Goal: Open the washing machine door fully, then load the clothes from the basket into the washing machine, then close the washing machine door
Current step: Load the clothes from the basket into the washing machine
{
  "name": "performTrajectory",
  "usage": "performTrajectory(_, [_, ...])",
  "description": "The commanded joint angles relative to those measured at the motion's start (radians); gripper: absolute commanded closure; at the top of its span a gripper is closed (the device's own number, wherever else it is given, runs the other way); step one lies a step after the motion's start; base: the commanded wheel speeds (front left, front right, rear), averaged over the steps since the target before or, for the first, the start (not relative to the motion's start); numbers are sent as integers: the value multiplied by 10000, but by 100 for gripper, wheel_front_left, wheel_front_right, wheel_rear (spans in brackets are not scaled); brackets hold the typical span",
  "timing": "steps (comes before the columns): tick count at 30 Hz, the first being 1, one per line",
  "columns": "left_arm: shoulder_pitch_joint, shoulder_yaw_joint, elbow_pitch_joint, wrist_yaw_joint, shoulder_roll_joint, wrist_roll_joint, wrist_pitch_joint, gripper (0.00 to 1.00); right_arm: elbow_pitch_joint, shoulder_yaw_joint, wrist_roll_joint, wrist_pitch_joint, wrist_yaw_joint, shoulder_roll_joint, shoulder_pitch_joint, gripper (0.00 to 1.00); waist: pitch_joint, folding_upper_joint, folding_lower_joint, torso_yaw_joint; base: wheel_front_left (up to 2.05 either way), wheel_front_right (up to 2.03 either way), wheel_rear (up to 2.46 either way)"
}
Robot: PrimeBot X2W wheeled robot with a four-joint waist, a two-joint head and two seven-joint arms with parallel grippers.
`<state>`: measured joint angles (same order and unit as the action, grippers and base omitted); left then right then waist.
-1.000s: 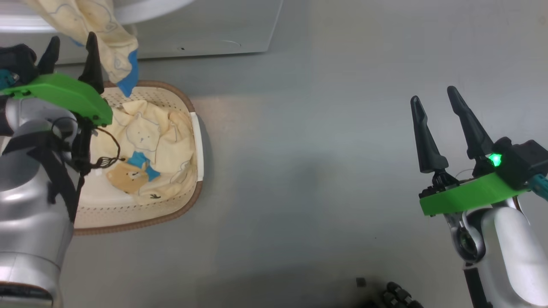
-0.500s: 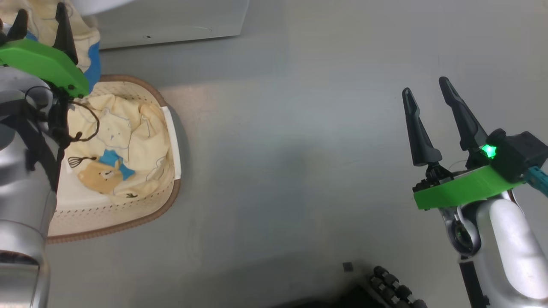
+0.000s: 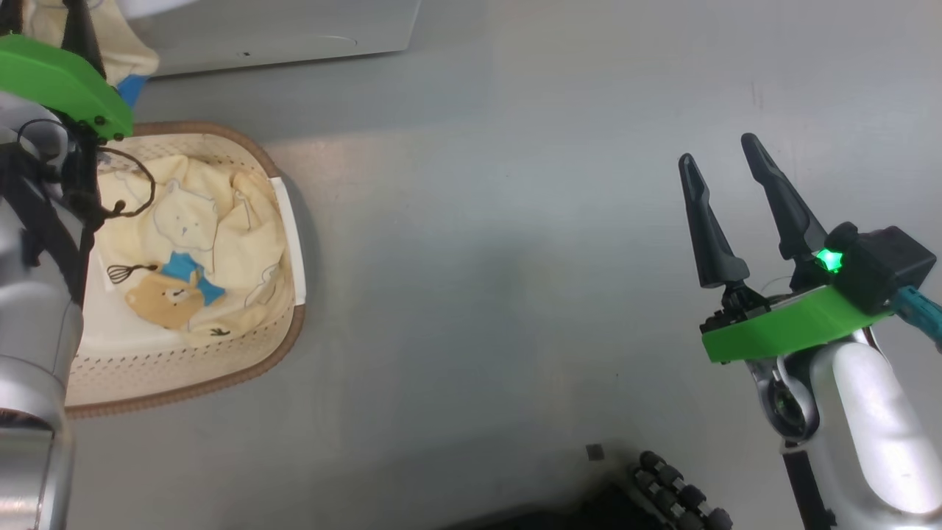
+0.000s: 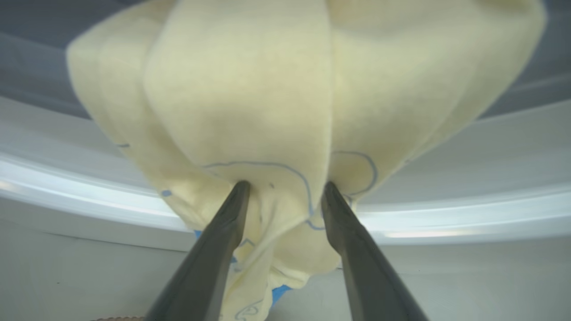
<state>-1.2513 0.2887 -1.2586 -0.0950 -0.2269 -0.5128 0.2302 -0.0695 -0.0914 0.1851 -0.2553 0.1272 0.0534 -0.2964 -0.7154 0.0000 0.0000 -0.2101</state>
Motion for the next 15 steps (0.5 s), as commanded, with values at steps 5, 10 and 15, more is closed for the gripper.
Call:
performTrajectory(5, [-384,-225,98,-52,-487,-203,204,100,283,-236,151,-65,35,-31,-86,0,-57,0,0,-26,0,0,0])
performTrajectory(10, [-295,-198,88,-131,-528,-228,269,100,228,-207,172,-65,35,-31,-76,0,71,0,0,24,0,0,0])
performTrajectory(15, [103,-125,493,-198,-557,-117,308,100,171,-196,186,-65,35,-31,-35,0,455,0,0,159,0,0,0])
